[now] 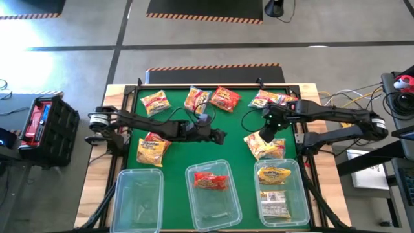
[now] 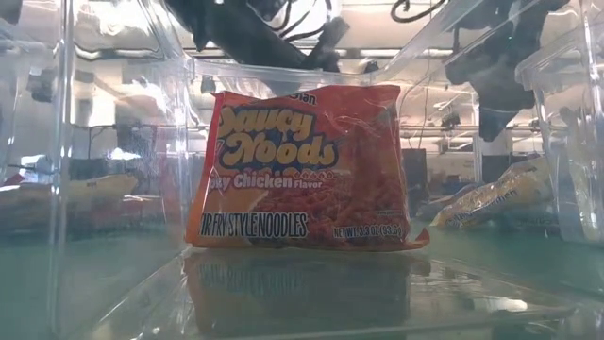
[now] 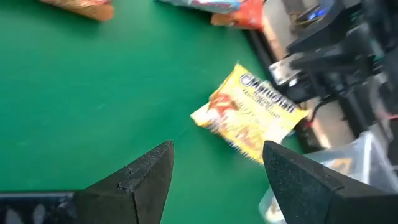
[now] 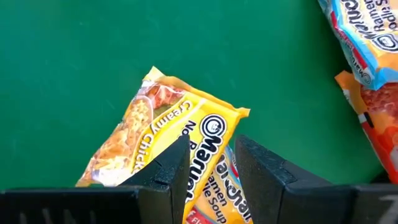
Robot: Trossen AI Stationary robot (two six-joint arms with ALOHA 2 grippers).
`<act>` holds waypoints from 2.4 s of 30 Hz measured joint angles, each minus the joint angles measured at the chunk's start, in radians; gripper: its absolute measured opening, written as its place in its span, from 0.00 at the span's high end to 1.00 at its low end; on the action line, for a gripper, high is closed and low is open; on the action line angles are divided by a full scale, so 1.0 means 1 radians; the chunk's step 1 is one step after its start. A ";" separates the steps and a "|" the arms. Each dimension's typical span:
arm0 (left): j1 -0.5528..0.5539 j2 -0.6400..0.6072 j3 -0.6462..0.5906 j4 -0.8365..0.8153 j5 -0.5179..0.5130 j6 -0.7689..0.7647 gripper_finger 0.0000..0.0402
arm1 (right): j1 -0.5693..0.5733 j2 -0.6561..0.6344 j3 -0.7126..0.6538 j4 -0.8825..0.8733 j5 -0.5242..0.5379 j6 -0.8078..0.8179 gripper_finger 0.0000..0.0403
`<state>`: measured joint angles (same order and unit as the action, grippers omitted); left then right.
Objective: Sort Maruchan noodles
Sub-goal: Put the yellow noodle pack into the right transparent bin
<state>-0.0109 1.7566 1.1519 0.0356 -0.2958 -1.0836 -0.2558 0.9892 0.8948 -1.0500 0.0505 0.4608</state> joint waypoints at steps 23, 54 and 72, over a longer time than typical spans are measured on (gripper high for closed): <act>0.033 0.040 0.000 0.055 0.129 0.073 0.42 | 0.000 0.009 -0.077 -0.103 -0.222 0.185 0.71; 0.163 0.084 0.000 0.092 0.419 0.425 0.42 | -0.038 0.005 -0.183 -0.037 -0.291 0.606 0.49; 0.180 0.090 0.000 0.061 0.473 0.509 0.42 | -0.040 -0.032 -0.482 0.764 -0.355 0.873 0.50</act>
<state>0.1687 1.8467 1.1519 0.0966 0.1776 -0.5741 -0.2955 0.9576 0.4123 -0.2862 -0.3041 1.3339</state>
